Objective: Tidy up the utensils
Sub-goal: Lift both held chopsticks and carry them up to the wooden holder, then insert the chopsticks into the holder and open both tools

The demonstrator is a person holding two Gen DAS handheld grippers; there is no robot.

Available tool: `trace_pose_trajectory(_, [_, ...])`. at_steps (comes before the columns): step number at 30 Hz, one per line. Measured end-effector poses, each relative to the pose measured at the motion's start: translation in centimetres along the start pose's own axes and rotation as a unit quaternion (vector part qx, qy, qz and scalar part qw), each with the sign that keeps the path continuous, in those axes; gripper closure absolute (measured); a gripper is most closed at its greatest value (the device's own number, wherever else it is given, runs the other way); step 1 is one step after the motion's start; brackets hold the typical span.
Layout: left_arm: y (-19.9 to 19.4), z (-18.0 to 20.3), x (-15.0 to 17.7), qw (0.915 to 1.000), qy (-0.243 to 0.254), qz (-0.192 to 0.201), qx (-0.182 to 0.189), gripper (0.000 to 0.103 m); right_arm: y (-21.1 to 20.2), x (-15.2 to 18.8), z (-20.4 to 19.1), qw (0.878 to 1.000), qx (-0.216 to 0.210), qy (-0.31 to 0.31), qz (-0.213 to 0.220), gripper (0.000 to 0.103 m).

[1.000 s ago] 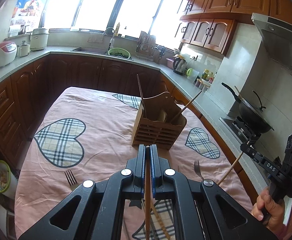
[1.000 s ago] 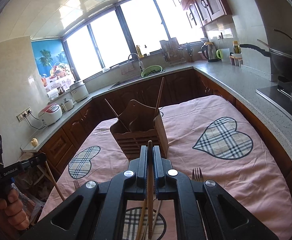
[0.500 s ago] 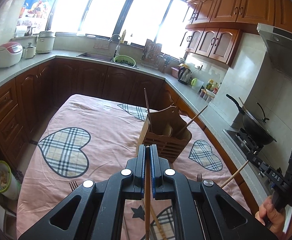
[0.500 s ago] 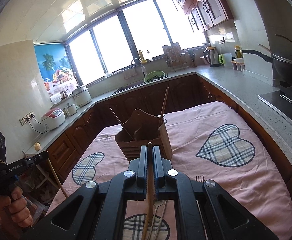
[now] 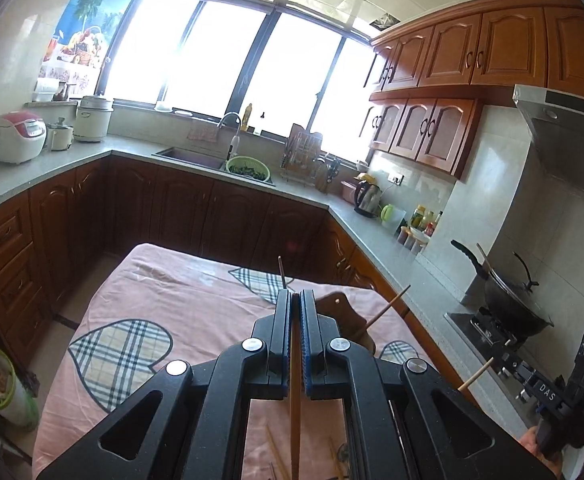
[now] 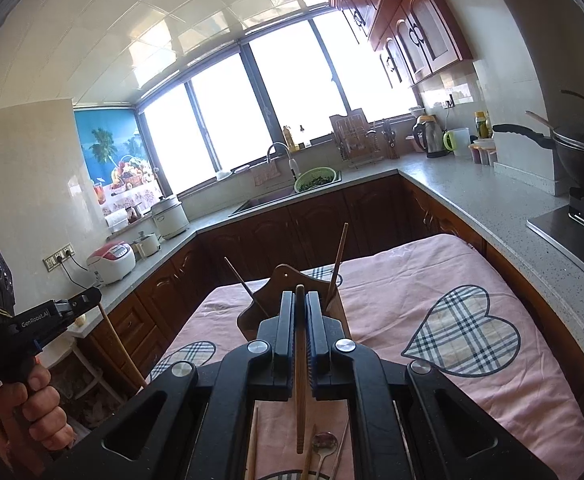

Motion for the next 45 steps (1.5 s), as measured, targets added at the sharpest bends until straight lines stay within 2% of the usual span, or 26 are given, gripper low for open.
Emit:
trace_pose_trajectory(12, [5.1, 1.8, -3.4, 0.9967, 0.008, 0.081, -0.007, 0.101, 2.6, -6.0, -0.5, 0.998, -0.013, 0.001, 0.06, 0.098])
trace_pose_trajectory(19, [10.5, 2.0, -3.6, 0.9948, -0.009, 0.101, -0.013, 0.101, 4.5, -9.0, 0.2, 0.996, -0.004, 0.004, 0.091, 0.098])
trace_pose_trajectory(25, [15.1, 2.1, -3.4, 0.9934, -0.015, 0.11, -0.028, 0.101, 6.4, -10.4, 1.6, 0.995, 0.005, 0.01, 0.1, 0.098])
trace_pose_trajectory(30, [19.6, 2.1, -1.6, 0.9938, -0.034, 0.1, -0.035, 0.101, 8.9, -9.6, 2.9, 0.995, 0.01, 0.022, 0.095, 0.098])
trace_pose_trajectory(37, [25.1, 1.4, 1.0, 0.9945, -0.052, 0.076, -0.049, 0.101, 12.5, -6.1, 5.5, 0.996, 0.02, 0.051, 0.068, 0.098])
trace_pose_trajectory(45, [27.4, 1.2, 2.5, 0.9963, -0.046, 0.051, -0.052, 0.101, 15.2, -3.1, 6.6, 0.997, 0.023, 0.067, 0.033, 0.098])
Point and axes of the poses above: each gripper's, at about its wrist camera, not at the fingertips, and y roughly the way its jaws point, z to its right, x to its underside, the point moved 9 cm from there along y, roughly the way its jaws point, and after that the axes turned 4 degrees about -x, right-handed, at the moved point
